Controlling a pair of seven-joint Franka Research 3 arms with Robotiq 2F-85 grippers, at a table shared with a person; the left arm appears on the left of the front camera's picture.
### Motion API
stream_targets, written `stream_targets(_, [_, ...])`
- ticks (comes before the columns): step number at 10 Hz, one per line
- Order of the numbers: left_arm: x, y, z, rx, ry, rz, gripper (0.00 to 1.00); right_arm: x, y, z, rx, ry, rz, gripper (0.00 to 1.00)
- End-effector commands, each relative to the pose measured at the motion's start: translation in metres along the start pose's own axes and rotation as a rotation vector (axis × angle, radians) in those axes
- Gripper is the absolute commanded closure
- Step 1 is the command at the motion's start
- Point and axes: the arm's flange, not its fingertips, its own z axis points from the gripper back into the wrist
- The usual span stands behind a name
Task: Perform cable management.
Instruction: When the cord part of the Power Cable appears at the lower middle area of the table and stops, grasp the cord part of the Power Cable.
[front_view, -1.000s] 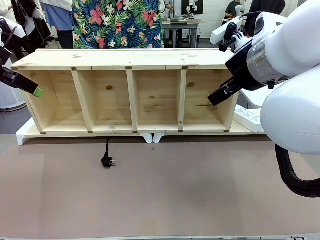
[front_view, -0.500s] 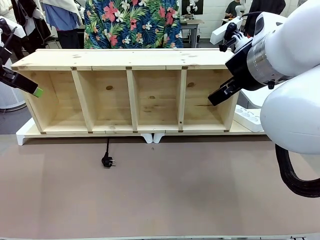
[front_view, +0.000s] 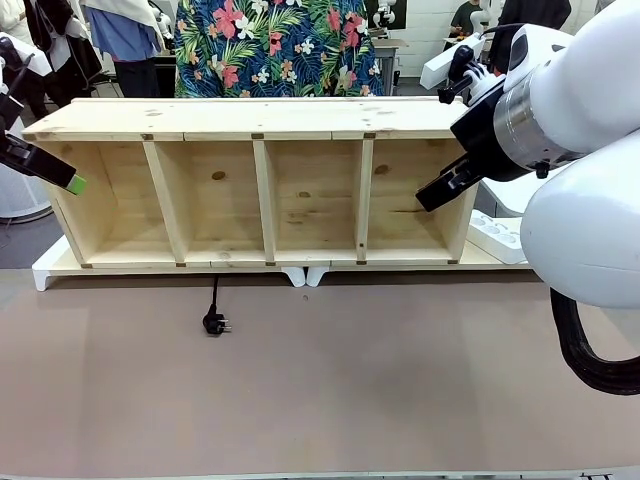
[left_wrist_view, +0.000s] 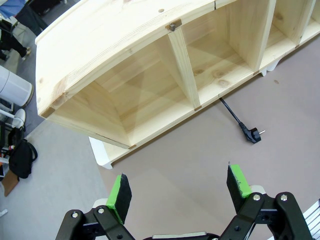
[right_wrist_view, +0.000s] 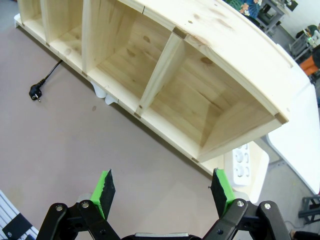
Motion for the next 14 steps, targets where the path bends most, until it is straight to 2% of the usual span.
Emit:
stream_targets(1, [0.001, 0.000, 0.001, 0.003, -0.007, 0.000, 0.00, 0.000, -0.001, 0.000, -0.004, 0.000, 0.005, 0.00])
stream_targets(2, [0.001, 0.000, 0.001, 0.003, -0.007, 0.000, 0.00, 0.000, 0.000, 0.000, 0.000, 0.000, 0.000, 0.00])
stream_targets(4, [0.001, 0.000, 0.001, 0.003, -0.007, 0.000, 0.00, 0.025, 0.024, -0.002, -0.033, 0.007, 0.007, 0.00])
stream_targets(6, [0.001, 0.000, 0.001, 0.003, -0.007, 0.000, 0.00, 0.043, 0.046, -0.009, 0.004, -0.002, 0.019, 0.00])
stream_targets(9, [0.001, 0.000, 0.001, 0.003, -0.007, 0.000, 0.00, 0.072, 0.077, -0.033, 0.027, 0.045, -0.082, 0.00])
stream_targets(14, [0.001, 0.000, 0.001, 0.003, -0.007, 0.000, 0.00, 0.114, 0.127, -0.087, 0.167, 0.134, -0.219, 0.00])
